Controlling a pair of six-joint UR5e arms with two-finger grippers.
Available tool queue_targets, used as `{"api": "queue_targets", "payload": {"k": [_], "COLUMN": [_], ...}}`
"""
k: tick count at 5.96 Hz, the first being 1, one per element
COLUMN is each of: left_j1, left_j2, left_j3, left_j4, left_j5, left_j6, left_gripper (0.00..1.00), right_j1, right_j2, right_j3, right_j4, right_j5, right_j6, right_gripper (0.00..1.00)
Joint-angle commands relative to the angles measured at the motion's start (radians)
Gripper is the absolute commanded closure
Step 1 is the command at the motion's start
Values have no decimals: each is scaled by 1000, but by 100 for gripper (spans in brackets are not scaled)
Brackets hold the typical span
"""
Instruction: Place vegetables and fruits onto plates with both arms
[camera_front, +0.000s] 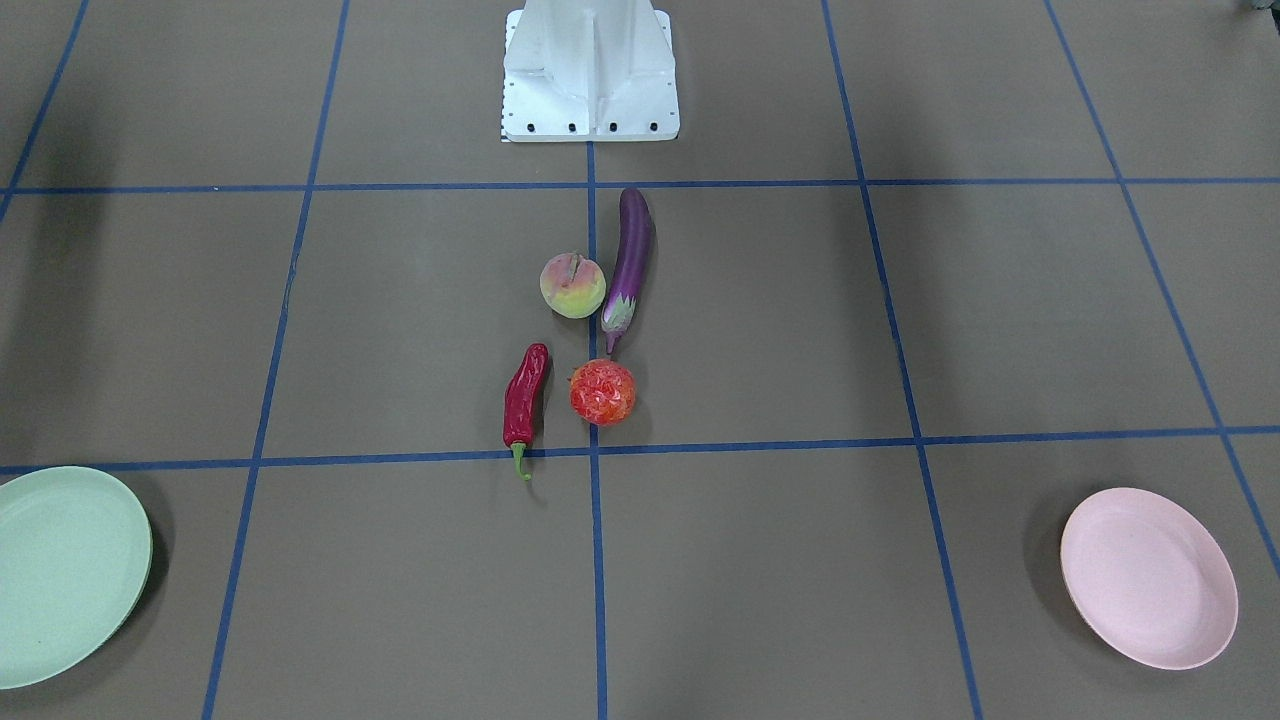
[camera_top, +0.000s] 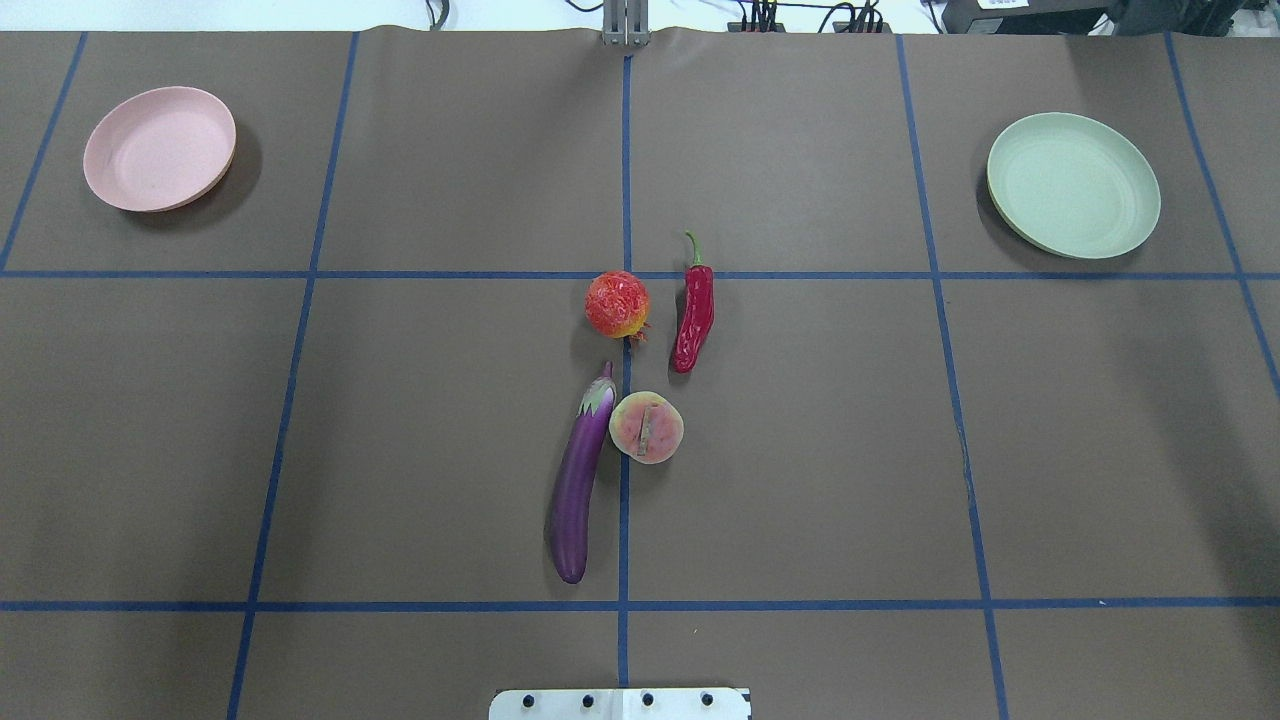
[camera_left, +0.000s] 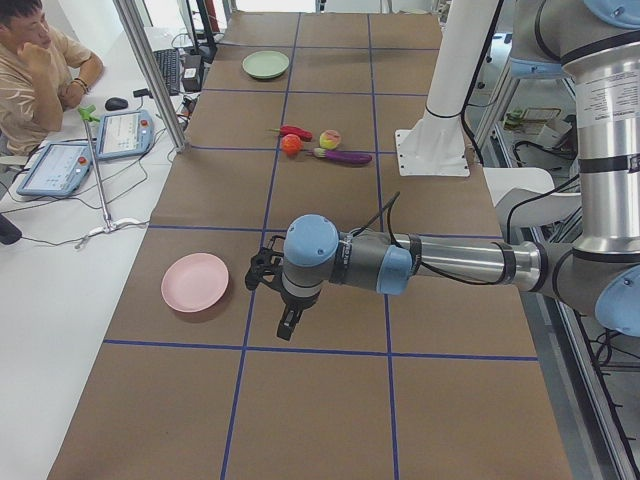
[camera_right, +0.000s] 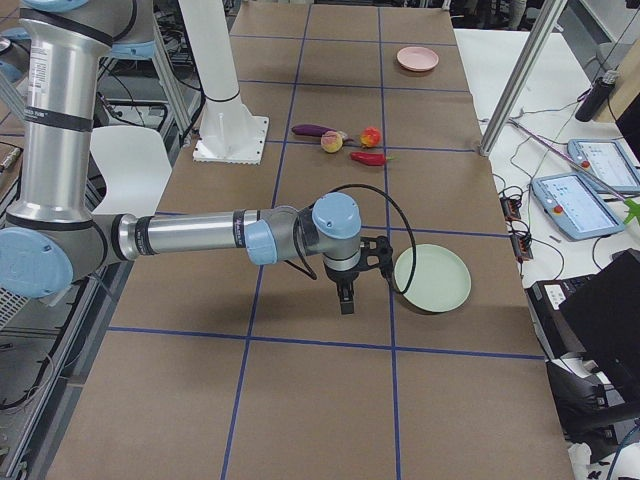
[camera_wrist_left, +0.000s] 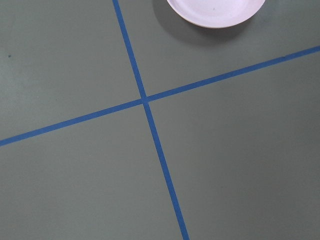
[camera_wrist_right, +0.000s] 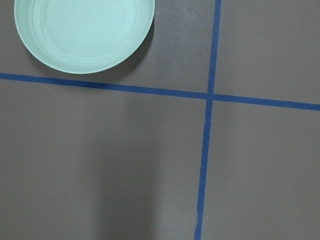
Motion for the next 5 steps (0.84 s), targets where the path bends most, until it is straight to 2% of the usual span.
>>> {"api": "queue_targets", "payload": {"k": [1,3,4,5], "left_j1": [0,0,-2,0], "left_j2": [-9,-11,-11,-11], "left_j3": [-9,-15,-12,-3], "left_j4": [-7,-11,-53,-105], "left_j5": [0,-20,-20,-20], "left_j6": [-1,-1,-1,-1], "left_gripper": [0,0,0,0], "right_j1": [-20,-83,-129,-184], "right_j2": [9,106,169,247], "right_j3": [-4,-7,-7,1], "right_j4": [8,26,29,31], "right_j5": [-3,13,45,50], "right_j6": [-8,6,73,239], "right_gripper": [0,0,0,0]}}
